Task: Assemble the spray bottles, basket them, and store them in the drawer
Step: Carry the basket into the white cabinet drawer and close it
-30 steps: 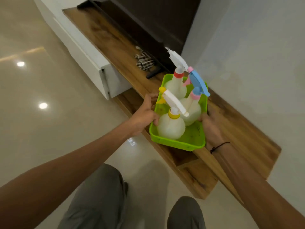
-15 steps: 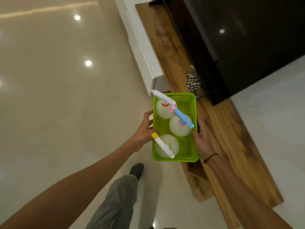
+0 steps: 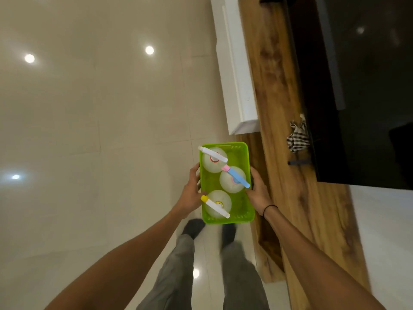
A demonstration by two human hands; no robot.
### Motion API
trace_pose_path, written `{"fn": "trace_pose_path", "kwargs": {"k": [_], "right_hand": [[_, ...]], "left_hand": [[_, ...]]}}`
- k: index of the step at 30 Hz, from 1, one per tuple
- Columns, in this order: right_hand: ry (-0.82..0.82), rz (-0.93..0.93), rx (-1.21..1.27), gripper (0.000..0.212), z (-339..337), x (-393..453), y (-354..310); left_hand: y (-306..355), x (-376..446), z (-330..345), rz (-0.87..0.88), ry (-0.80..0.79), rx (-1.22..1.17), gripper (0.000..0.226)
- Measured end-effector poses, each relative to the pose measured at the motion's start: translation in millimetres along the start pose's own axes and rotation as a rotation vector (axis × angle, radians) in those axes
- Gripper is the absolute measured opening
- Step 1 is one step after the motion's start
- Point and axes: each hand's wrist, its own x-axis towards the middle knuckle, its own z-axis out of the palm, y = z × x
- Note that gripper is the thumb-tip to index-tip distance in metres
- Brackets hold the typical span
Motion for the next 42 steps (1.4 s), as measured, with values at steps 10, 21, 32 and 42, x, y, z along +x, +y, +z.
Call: {"fn": "trace_pose_path", "kwargs": {"k": [10, 21, 32, 42], "right_hand": [[-0.22, 0.054, -0.181, 0.074, 26, 115, 5], [-0.257, 0.134, -0.229, 0.057, 106, 269, 106], [-0.21, 0.152, -0.168, 0.048, 175, 393, 212], [-0.174, 0.201, -0.18, 0.029, 188, 413, 264]], "left_hand": [[-39, 79, -14, -0.084, 0.176, 0.032, 0.09], [-154, 221, -46, -0.159, 0.19, -0.031, 0.098], [-281, 344, -66, -0.136, 0.213, -0.005, 0.096], [-331, 375, -54, -0.169, 0.204, 0.027, 0.091]]}}
